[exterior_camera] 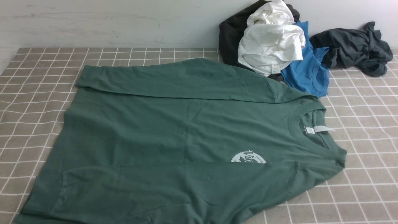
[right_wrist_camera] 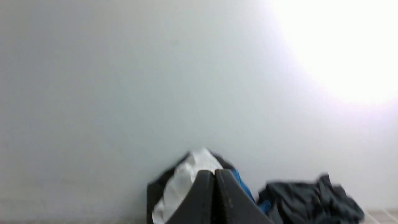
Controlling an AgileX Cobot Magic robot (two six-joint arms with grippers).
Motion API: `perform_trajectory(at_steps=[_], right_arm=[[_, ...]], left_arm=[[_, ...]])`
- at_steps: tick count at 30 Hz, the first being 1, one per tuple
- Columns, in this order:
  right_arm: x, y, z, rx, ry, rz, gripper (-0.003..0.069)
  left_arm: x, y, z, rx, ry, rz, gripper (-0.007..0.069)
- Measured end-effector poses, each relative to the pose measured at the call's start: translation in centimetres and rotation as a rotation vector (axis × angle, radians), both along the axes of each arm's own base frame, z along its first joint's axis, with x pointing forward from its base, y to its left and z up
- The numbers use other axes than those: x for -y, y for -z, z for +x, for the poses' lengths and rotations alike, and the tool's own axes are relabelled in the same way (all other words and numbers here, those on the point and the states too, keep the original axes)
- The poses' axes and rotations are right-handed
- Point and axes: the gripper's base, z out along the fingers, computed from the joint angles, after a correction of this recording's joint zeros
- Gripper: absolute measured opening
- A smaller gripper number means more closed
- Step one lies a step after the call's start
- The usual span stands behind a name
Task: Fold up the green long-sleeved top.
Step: Use the left arm to clamp the cuff closest to it
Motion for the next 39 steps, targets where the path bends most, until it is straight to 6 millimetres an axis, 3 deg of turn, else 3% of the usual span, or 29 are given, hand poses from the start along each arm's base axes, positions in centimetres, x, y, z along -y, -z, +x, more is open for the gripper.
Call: perform_trajectory(at_steps=[5,8,10,11,12,13,14,17,20,24,26,27,30,33,39], right_arm=[[0.1,-0.8,-0.4,0.1,-0.013,0.045,-0.0006],[0.2,-2.1,-0.5,0.11,-0.012,0.06,-0.0006],[0.2,-4.9,-0.3,0.091,-0.008,0.055,-0.0006],[0.2,-5.2,-0.2,0.088,-0.007,0.053,-0.0006],[0.1,-7.2,0.5,0.044,0.0,0.034,-0.0006],[0.1,-7.3,0.9,0.016,0.002,0.03,-0.0006],[0.1,-8.9,1.9,-0.046,0.016,-0.013,-0.0006],[0.2,-10.0,4.9,-0.242,0.046,-0.083,-0.0006],[0.5,-9.6,8.7,-0.525,0.063,-0.04,-0.0006],[0.2,-8.3,11.3,-0.803,0.054,0.0,-0.0006],[-0.7,-6.6,13.1,-1.068,0.001,-0.086,-0.0006],[-0.9,-6.5,13.3,-1.075,-0.007,-0.079,-0.0006],[-3.4,-3.5,14.9,-1.367,-0.178,-0.269,-0.0006],[-5.7,-1.9,16.0,-1.427,-0.307,-0.366,-0.0006],[-10.2,1.1,17.4,-1.415,-0.483,-0.527,-0.0006]], left_arm=[[0.1,-3.1,-1.8,0.398,0.09,-0.132,-0.0007],[0.2,-4.8,-2.3,0.475,0.11,-0.145,-0.0007],[0.1,-7.3,-1.7,0.392,0.101,-0.152,-0.0007],[0.1,-8.0,-1.7,0.392,0.101,-0.151,-0.0007],[0.1,-9.9,-0.6,0.275,0.087,-0.15,-0.0007],[0.1,-9.9,-0.1,0.228,0.081,-0.149,-0.0007],[0.1,-11.4,1.4,0.093,0.06,-0.127,-0.0007],[-0.1,-11.8,4.2,-0.112,0.029,-0.108,-0.0007],[-0.2,-10.9,7.2,-0.271,0.016,-0.118,-0.0007],[-0.2,-9.2,9.7,-0.422,0.004,-0.131,-0.0007],[-0.4,-7.6,11.4,-0.611,-0.022,-0.161,-0.0007],[-0.4,-7.6,11.5,-0.625,-0.025,-0.165,-0.0007],[-0.6,-5.2,13.7,-1.006,-0.08,-0.209,-0.0001],[-0.4,-3.4,15.5,-1.249,-0.081,-0.196,0.0014],[-1.3,-0.5,20.5,-1.433,-0.048,-0.246,0.0016]])
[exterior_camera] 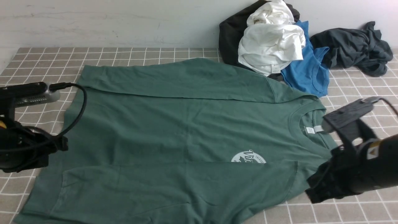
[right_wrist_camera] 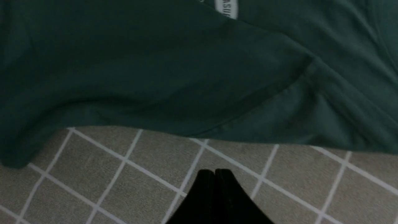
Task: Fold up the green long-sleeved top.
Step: Use the left arm to clamp the cuff closest to it
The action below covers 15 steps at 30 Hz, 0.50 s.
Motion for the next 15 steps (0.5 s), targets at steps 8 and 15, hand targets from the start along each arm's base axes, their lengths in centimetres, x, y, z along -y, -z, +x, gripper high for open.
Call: perform_trajectory(at_steps=[8,15], right_arm=[[-2.3,1.0,-0.5,-0.01,-0.11,-0.015,-0.0006],[-2.4,0.9,-0.4,0.008,-0.105,-0.005,-0.0006]], left_arm=[[-3.1,5.1,3.6,-0.206,-0.006,-0.037,0.015],[-3.8,7.9,4.6,-0.251,0.001,0.002,0.0355]])
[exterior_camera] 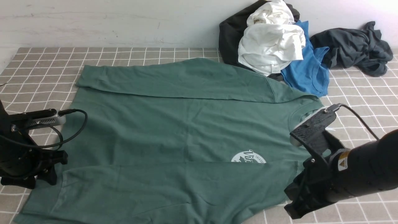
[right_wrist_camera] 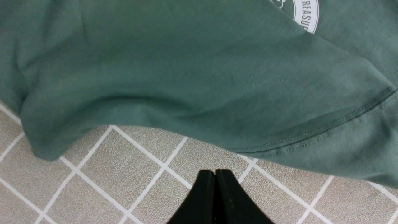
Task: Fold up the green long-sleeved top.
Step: Use the left arm to clamp the cuff closest to it, then use the left arm to drag and place the cuff at the centered position on the left edge of the fabric
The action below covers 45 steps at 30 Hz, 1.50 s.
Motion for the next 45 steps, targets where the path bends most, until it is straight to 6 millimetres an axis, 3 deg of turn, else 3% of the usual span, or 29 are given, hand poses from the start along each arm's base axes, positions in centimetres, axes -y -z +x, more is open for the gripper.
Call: perform_trajectory(at_steps=[5,9,10,12,19,24,27,31,32,37,39,40,42,45], right_arm=[[-0.2,-0.2,0.2,0.017,0.023,0.036,-0.0006],[-0.2,-0.2,0.3,0.022,0.027,0.043,-0.0006],[-0.2,-0.2,0.3,0.022,0.028,0.043,-0.0006],[-0.3,-0.2,0.3,0.022,0.029,0.045,-0.0006],[-0.4,0.2,0.5,0.009,0.036,0.045,-0.0006],[-0.6,1.1,0.8,-0.011,0.039,0.032,-0.0006],[-0.7,1.7,1.1,-0.021,0.042,0.025,-0.0006],[-0.7,2.1,1.3,-0.03,0.044,0.019,-0.0006],[-0.8,2.3,1.3,-0.032,0.046,0.018,-0.0006],[-0.9,2.7,1.5,-0.042,0.048,0.013,-0.0004],[-0.9,2.9,1.5,-0.046,0.048,0.011,-0.0003],[-0.9,2.9,1.5,-0.046,0.048,0.011,-0.0003],[-0.9,2.9,1.5,-0.045,0.049,0.01,-0.0002],[-0.9,2.9,1.6,-0.035,0.051,0.014,-0.0002]], left_arm=[[-0.2,0.4,0.2,-0.008,-0.021,0.016,0.0332],[-0.2,0.3,0.3,0.003,-0.007,0.035,0.0173],[0.1,0.0,0.4,0.013,0.005,0.04,0.0089],[0.5,-0.5,0.3,0.024,0.021,0.046,0.0042],[2.8,-7.1,0.0,0.225,0.15,0.098,0.0023],[3.4,-12.4,1.6,0.43,0.211,0.147,0.0023],[3.2,-14.3,3.1,0.542,0.212,0.174,0.0023],[3.1,-13.8,5.8,0.585,0.206,0.181,0.0023],[2.9,-12.2,7.7,0.557,0.206,0.176,0.0023],[2.6,-8.4,12.7,0.454,0.199,0.149,0.0056],[2.5,-7.7,14.8,0.429,0.197,0.142,0.0116],[2.5,-7.3,14.8,0.416,0.198,0.14,0.0123],[2.3,-7.9,17.6,0.44,0.188,0.138,0.0235],[2.1,-7.4,20.4,0.463,0.166,0.132,0.0341]])
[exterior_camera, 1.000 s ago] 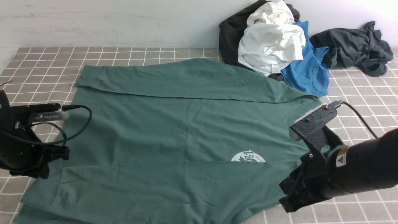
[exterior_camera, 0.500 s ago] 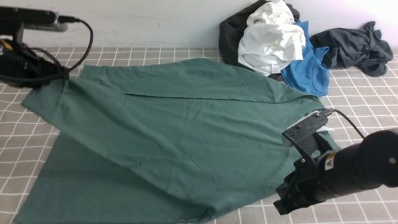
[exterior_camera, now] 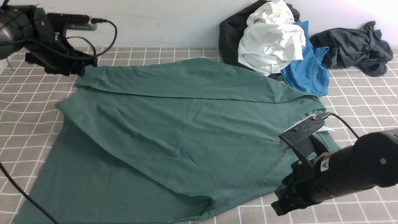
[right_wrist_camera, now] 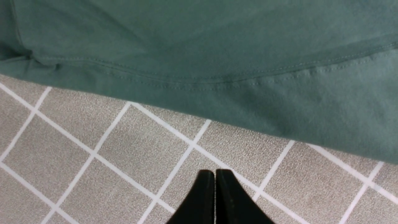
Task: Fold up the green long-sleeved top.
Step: Use the left arm to drag and place the cuff at the centered position on the left edge of the fabric, then use the left arm to clamp the cuff farthest from it
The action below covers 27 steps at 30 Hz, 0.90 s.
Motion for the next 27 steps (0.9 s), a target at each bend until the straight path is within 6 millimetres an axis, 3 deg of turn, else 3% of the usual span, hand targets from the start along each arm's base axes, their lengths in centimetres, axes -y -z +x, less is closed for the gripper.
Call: perform_trajectory(at_steps=[1,5,6,9,12,17,20,23,27], right_arm=[[0.0,0.0,0.0,0.001,0.0,0.0,-0.0002],[0.0,0.0,0.1,0.011,0.002,0.004,-0.0002],[0.0,0.0,0.1,0.012,0.003,0.004,-0.0002],[0.0,-0.1,0.1,0.012,0.006,0.008,-0.0002],[-0.1,-0.1,0.1,0.008,0.013,0.02,-0.0002],[-0.2,-0.1,0.1,0.004,0.019,0.029,-0.0002],[-0.2,-0.1,0.1,0.002,0.022,0.032,-0.0002],[-0.2,-0.1,0.1,0.003,0.018,0.032,-0.0002],[-0.2,-0.1,0.1,0.004,0.016,0.031,-0.0002]], left_arm=[[0.0,-0.4,0.3,0.016,-0.004,-0.002,0.0345],[-0.5,2.8,3.7,-0.02,-0.058,-0.031,0.0383],[-0.5,2.6,3.9,-0.011,-0.059,-0.03,0.0383],[-0.9,5.6,5.5,-0.03,-0.102,-0.025,0.0384],[-1.6,7.7,6.1,-0.043,-0.187,-0.025,0.0384],[-2.4,8.2,6.3,-0.022,-0.258,-0.014,0.036],[-2.4,8.3,6.4,-0.015,-0.256,-0.016,0.0246],[-2.0,8.4,6.5,-0.021,-0.236,-0.055,0.0067],[-1.4,8.2,6.5,-0.02,-0.194,-0.103,0.0004]])
